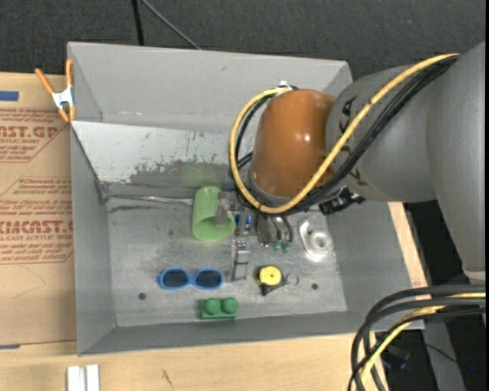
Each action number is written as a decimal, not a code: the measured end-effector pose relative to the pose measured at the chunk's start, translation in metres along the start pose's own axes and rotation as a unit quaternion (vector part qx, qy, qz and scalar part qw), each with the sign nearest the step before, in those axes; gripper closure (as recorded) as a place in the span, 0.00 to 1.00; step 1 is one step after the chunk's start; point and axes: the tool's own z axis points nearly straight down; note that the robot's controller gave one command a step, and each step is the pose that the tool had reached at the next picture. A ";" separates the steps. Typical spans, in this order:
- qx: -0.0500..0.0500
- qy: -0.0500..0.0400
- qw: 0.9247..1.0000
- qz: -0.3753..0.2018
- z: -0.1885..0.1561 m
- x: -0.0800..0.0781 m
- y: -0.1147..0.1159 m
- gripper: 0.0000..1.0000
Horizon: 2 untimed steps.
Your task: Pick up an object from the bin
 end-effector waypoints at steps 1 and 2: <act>0.000 0.005 0.999 -0.049 0.087 0.038 0.064 0.00; 0.000 0.001 0.999 -0.045 0.082 0.034 0.061 1.00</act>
Offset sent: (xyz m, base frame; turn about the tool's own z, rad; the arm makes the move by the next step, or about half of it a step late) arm -0.0337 0.0604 -0.0820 -0.0896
